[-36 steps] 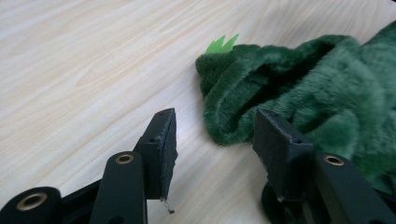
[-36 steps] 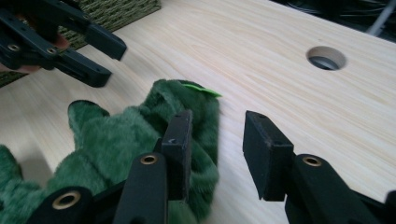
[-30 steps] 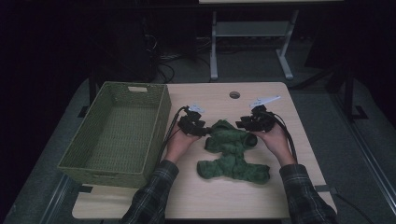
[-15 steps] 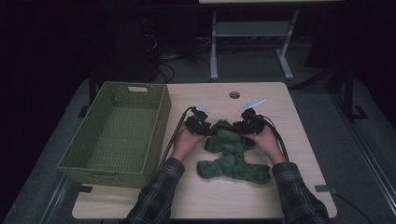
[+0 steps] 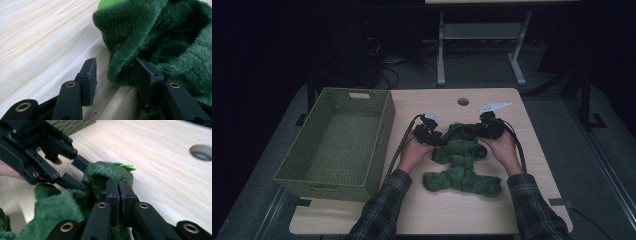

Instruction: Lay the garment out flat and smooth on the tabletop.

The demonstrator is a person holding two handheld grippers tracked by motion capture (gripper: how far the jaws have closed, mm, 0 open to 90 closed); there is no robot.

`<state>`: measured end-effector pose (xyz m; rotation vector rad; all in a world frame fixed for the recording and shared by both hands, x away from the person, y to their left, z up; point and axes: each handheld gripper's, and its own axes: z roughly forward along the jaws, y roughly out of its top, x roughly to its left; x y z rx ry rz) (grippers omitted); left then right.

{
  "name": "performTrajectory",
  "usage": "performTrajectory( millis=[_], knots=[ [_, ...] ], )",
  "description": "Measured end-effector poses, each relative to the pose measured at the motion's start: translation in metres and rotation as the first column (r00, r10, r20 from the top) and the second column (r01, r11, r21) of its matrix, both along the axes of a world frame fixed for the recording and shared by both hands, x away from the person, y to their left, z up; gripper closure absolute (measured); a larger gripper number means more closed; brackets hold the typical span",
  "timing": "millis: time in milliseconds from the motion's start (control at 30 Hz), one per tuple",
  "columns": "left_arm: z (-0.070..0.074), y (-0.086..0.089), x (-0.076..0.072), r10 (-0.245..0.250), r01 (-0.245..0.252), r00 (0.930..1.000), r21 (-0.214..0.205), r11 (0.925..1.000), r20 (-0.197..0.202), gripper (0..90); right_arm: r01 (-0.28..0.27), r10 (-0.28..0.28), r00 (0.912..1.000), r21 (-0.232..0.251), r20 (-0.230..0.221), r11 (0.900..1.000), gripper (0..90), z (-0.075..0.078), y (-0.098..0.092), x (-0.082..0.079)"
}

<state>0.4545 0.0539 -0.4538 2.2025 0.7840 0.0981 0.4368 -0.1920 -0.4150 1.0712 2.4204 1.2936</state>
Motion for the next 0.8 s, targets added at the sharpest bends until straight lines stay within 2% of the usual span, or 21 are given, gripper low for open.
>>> performTrajectory(
  millis=[33, 67, 100, 167, 200, 267, 333, 367, 400, 500, 567, 600, 667, 733, 800],
  knots=[
    [0.001, -0.001, 0.0, -0.01, 0.01, 1.0, -0.004, 0.9999, -0.001, 53.2, 0.0, 0.0, 1.0, 0.0, 0.0, 1.0, 87.3, 0.0, 0.0, 0.0],
    [0.001, -0.003, -0.001, -0.008, 0.008, 1.0, -0.018, 0.9998, -0.002, 55.3, 0.003, -0.003, 1.0, 0.013, 0.007, 0.9999, 87.3, 0.002, -0.001, -0.001],
    [0.002, -0.005, -0.002, -0.014, 0.014, 0.9999, -0.016, 0.9998, 0.005, 59.0, 0.007, -0.007, 1.0, 0.028, 0.006, 0.9996, 87.3, 0.005, -0.002, -0.002],
    [0.004, -0.006, -0.003, -0.024, 0.024, 0.9997, -0.009, 0.9997, 0.008, 69.9, 0.01, -0.011, 0.9997, 0.034, 0.02, 0.9994, 87.3, 0.007, -0.003, -0.003],
    [0.005, -0.007, -0.003, -0.024, 0.024, 0.9996, 0.001, 0.9997, 0.015, 82.4, 0.015, -0.016, 0.9993, 0.027, 0.032, 0.9995, 87.3, 0.009, -0.005, -0.004],
    [0.009, -0.003, -0.002, -0.032, 0.032, 0.9991, 0.008, 0.9995, 0.028, 85.0, 0.021, -0.022, 0.9993, 0.022, 0.031, 0.9995, 87.3, 0.01, -0.007, -0.004],
    [0.017, 0.001, -0.002, -0.007, 0.007, 0.9989, -0.004, 1.0, 0.047, 87.1, 0.025, -0.026, 0.9985, 0.03, 0.048, 0.9992, 87.2, 0.011, -0.011, -0.004],
    [0.019, 0.002, -0.003, 0.008, -0.007, 0.9985, -0.023, 0.9997, 0.054, 87.7, 0.039, -0.04, 0.9982, 0.034, 0.044, 0.9987, 87.2, 0.012, -0.013, -0.005],
    [0.024, 0.004, -0.002, 0.017, -0.015, 0.9973, -0.022, 0.9996, 0.071, 88.0, 0.046, -0.047, 0.998, 0.04, 0.043, 0.9981, 87.2, 0.012, -0.014, -0.005],
    [0.041, 0.01, -0.001, 0.028, -0.027, 0.991, -0.011, 0.9996, 0.131, 88.7, 0.062, -0.064, 0.9961, 0.038, 0.061, 0.9973, 86.6, 0.015, -0.017, -0.005],
    [0.05, 0.012, -0.002, 0.048, -0.048, 0.9834, -0.005, 0.9989, 0.175, 88.7, 0.073, -0.075, 0.9944, 0.027, 0.074, 0.997, 83.8, 0.015, -0.017, -0.005],
    [0.052, 0.012, -0.003, 0.059, -0.057, 0.9821, -0.017, 0.9982, 0.179, 88.7, 0.082, -0.083, 0.9935, 0.014, 0.078, 0.9965, 81.8, 0.013, -0.018, -0.004],
    [0.053, 0.012, -0.004, 0.055, -0.054, 0.9819, -0.01, 0.9985, 0.181, 88.7, 0.095, -0.097, 0.9938, 0.024, 0.056, 0.9951, 77.2, 0.01, -0.019, -0.002],
    [0.051, 0.012, -0.003, 0.046, -0.046, 0.9824, 0.0, 0.9989, 0.181, 88.7, 0.095, -0.095, 0.9954, 0.038, 0.012, 0.9948, 73.5, 0.005, -0.019, -0.001],
    [0.049, 0.011, -0.003, 0.043, -0.045, 0.9833, 0.004, 0.999, 0.177, 88.7, 0.074, -0.073, 0.9972, 0.025, -0.011, 0.997, 69.7, -0.001, -0.014, 0.001]
  ],
)
